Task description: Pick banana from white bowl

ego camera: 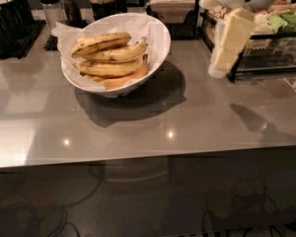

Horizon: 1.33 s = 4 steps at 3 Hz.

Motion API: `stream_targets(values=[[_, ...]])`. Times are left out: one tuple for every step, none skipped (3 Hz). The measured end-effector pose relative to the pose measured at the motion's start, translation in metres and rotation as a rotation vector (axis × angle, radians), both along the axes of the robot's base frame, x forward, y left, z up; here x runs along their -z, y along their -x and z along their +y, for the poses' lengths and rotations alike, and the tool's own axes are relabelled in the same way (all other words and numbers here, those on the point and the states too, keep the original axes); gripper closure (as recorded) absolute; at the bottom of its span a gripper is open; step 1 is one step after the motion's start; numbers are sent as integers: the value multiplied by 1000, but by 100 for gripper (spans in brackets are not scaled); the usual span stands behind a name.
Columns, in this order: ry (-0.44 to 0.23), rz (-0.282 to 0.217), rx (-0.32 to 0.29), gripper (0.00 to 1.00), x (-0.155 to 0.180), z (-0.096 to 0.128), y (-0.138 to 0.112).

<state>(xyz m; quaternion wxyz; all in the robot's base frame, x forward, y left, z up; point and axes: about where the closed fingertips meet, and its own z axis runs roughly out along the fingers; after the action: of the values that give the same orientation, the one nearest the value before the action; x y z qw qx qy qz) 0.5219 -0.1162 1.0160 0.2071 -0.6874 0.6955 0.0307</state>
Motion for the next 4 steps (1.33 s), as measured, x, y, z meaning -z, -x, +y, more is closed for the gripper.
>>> stream_targets(values=[[-29, -1, -84, 0, -6, 39, -24], [-44, -27, -83, 0, -11, 44, -30], [-78, -33, -102, 0, -7, 55, -44], [-90, -27, -167, 0, -3, 77, -70]])
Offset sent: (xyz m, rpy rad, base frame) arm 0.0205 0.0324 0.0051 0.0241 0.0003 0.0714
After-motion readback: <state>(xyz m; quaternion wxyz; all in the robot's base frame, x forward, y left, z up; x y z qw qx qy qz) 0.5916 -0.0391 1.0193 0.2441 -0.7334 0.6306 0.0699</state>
